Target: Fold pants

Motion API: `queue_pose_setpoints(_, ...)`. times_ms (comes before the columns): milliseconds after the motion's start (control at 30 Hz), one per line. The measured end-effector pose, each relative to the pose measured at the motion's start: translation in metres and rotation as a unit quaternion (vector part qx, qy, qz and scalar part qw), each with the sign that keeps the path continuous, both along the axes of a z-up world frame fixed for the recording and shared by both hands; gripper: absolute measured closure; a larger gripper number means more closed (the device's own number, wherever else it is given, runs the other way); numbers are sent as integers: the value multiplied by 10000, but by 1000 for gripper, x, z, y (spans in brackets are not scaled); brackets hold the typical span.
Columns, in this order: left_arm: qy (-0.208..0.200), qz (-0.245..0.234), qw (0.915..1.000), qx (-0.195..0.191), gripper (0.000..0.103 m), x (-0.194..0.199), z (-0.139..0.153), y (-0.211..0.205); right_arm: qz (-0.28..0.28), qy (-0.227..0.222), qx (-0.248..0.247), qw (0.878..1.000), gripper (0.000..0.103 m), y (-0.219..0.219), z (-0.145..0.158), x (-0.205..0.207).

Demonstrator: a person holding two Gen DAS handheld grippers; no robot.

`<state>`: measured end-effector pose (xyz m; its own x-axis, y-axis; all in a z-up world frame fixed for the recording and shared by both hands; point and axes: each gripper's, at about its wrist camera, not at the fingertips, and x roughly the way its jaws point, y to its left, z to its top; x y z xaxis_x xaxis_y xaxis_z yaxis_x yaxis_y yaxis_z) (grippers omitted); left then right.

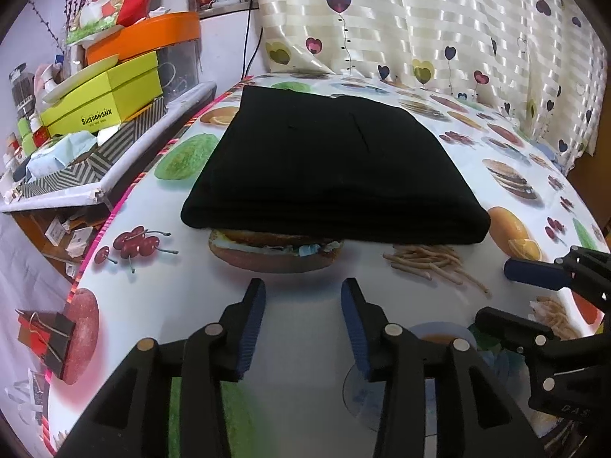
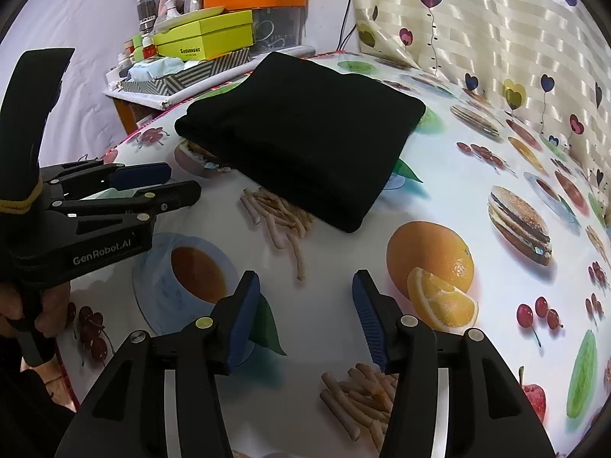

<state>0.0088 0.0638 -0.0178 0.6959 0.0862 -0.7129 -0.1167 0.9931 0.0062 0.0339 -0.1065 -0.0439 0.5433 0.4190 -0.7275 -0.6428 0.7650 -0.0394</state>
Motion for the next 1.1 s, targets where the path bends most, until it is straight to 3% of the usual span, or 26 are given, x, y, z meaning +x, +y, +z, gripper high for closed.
queue_pose_setpoints(1100,2,-33,10000,-52,55,0,0,0,3,2,-4,10000,46,0,0,0)
